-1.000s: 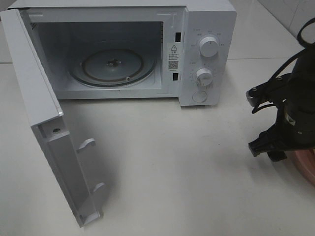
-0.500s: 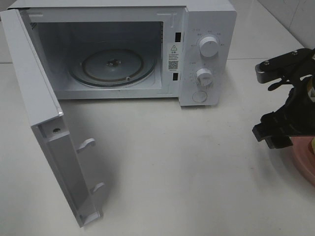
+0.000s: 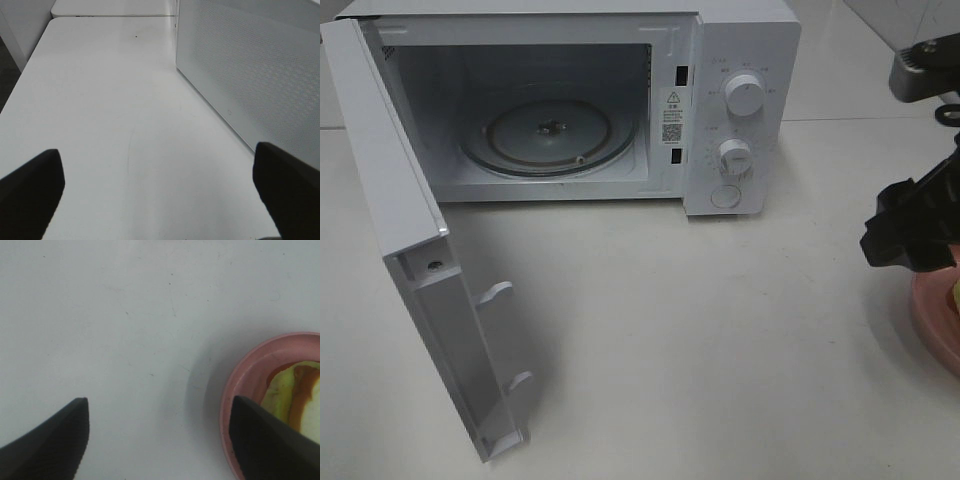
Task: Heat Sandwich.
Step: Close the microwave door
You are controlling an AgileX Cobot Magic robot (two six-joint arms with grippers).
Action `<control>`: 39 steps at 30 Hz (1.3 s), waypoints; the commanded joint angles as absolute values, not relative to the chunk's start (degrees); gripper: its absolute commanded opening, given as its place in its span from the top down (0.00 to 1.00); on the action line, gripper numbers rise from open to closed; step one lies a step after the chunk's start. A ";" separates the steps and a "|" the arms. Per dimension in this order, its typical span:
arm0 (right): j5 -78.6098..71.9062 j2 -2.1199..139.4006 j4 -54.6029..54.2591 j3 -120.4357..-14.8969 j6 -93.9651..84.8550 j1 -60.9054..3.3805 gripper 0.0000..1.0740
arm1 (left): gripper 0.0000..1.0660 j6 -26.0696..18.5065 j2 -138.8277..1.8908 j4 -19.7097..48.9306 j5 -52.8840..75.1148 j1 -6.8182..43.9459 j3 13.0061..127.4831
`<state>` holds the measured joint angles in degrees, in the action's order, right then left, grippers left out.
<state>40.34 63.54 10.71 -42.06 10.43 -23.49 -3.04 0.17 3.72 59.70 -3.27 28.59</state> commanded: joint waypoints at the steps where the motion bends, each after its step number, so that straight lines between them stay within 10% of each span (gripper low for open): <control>1: 42.51 59.24 8.37 -42.11 7.05 -23.38 0.30 | 0.09 -3.27 1.43 3.90 59.36 -2.86 28.36; 22: 60.28 27.39 8.08 -40.74 4.98 -22.86 0.30 | 0.09 -3.27 1.43 3.90 59.36 -2.86 28.36; 39: 68.12 3.38 3.67 -34.21 3.95 -6.53 0.30 | 0.09 -3.27 1.43 3.90 59.36 -2.86 28.36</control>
